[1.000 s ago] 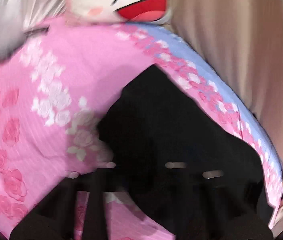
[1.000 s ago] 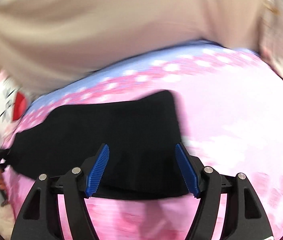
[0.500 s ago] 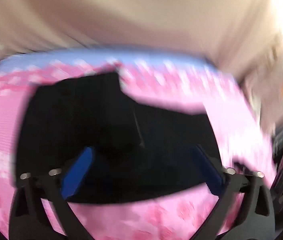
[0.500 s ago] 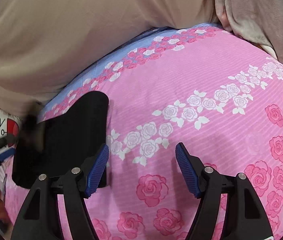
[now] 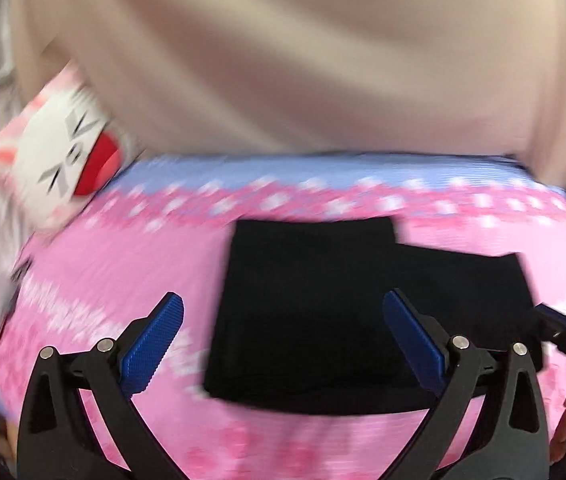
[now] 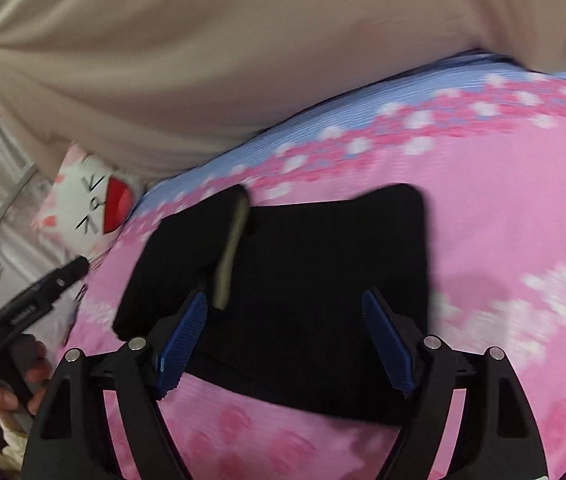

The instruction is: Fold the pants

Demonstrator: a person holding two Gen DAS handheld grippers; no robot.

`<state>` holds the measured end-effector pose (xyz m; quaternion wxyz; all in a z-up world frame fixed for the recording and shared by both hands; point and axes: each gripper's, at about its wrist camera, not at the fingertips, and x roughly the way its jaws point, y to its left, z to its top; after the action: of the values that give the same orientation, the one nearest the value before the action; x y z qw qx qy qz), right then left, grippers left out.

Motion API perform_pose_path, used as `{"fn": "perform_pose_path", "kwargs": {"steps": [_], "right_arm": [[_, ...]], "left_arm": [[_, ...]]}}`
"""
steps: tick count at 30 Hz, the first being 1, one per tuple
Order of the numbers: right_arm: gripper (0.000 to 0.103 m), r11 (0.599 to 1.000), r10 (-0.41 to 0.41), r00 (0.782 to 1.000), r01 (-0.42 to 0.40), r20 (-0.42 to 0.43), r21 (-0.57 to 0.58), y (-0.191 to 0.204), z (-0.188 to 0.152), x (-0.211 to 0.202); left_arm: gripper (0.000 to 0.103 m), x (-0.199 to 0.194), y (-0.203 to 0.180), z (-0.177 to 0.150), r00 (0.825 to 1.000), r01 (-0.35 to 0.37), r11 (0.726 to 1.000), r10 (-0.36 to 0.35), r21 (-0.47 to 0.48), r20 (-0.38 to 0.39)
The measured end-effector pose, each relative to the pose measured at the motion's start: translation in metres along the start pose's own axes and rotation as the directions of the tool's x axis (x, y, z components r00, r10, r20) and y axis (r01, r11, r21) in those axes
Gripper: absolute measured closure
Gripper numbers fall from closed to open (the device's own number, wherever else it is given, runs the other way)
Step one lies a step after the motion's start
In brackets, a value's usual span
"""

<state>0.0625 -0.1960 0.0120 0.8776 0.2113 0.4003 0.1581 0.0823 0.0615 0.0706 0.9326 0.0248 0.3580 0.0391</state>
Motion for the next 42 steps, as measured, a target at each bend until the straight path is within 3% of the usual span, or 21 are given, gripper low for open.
{"fn": "perform_pose_path", "kwargs": {"steps": [6, 10, 12, 13, 14, 16, 19, 21, 25, 28, 30, 32, 38, 42], "right_arm": [[0.025, 0.998, 0.051, 0.987, -0.046, -0.149, 0.038, 0.028, 0.012, 0.081], [0.024, 0.999, 0.045, 0.990, -0.041, -0.137, 0.031, 0.042, 0.013, 0.104], [0.051, 0.998, 0.052, 0.987, -0.054, -0.149, -0.012, 0.058, 0.012, 0.110], [0.073, 0.999, 0.033, 0.987, -0.039, -0.157, -0.037, 0.065, 0.011, 0.112], [0.081, 0.998, 0.028, 0.989, -0.038, -0.147, -0.060, 0.075, 0.011, 0.110], [0.087, 0.996, 0.050, 0.991, -0.060, -0.128, -0.072, 0.084, 0.016, 0.099], [0.088, 0.992, 0.087, 0.996, -0.089, -0.026, -0.094, 0.095, 0.032, 0.054], [0.088, 0.992, 0.055, 0.997, -0.050, 0.045, -0.114, 0.090, 0.038, 0.013], [0.087, 0.993, -0.108, 0.988, 0.112, 0.112, -0.033, 0.030, 0.023, -0.042], [0.087, 0.966, -0.233, 0.972, 0.228, 0.030, 0.121, -0.043, -0.013, -0.039], [0.083, 0.967, -0.216, 0.976, 0.212, 0.014, 0.140, -0.062, -0.027, -0.028], [0.081, 0.972, -0.170, 0.984, 0.160, 0.045, 0.173, -0.066, -0.030, -0.030], [0.077, 0.976, -0.197, 0.978, 0.190, 0.065, 0.102, -0.052, -0.024, -0.039], [0.077, 0.977, -0.210, 0.971, 0.204, 0.114, 0.068, -0.040, -0.014, -0.064]], "left_arm": [[0.005, 0.024, 0.070, -0.020, 0.995, -0.087, 0.991, 0.081, -0.106, -0.065], [0.005, 0.037, 0.099, -0.033, 0.993, -0.085, 0.985, 0.070, -0.153, -0.098], [0.005, 0.044, 0.111, -0.035, 0.992, -0.073, 0.982, 0.054, -0.175, -0.110], [0.005, 0.045, 0.113, -0.036, 0.993, -0.066, 0.981, 0.045, -0.183, -0.112], [0.005, 0.046, 0.115, -0.037, 0.993, -0.058, 0.980, 0.037, -0.189, -0.113], [0.005, 0.048, 0.117, -0.035, 0.994, -0.043, 0.980, 0.021, -0.196, -0.110], [0.005, 0.043, 0.112, -0.030, 0.996, -0.019, 0.981, 0.001, -0.192, -0.090], [0.005, 0.035, 0.107, -0.026, 0.998, 0.007, 0.983, -0.019, -0.184, -0.067], [0.005, 0.025, 0.082, -0.022, 0.997, 0.065, 0.987, -0.071, -0.145, -0.040], [0.005, 0.032, 0.054, -0.025, 0.990, 0.109, 0.988, -0.117, -0.106, -0.073], [0.005, 0.041, 0.034, -0.029, 0.983, 0.139, 0.987, -0.148, -0.083, -0.107], [0.005, 0.045, 0.015, -0.033, 0.979, 0.149, 0.987, -0.156, -0.062, -0.128], [0.005, 0.041, -0.010, -0.039, 0.982, 0.130, 0.991, -0.132, -0.026, -0.138], [0.005, 0.033, -0.021, -0.038, 0.991, 0.089, 0.996, -0.086, 0.024, -0.105]]}}
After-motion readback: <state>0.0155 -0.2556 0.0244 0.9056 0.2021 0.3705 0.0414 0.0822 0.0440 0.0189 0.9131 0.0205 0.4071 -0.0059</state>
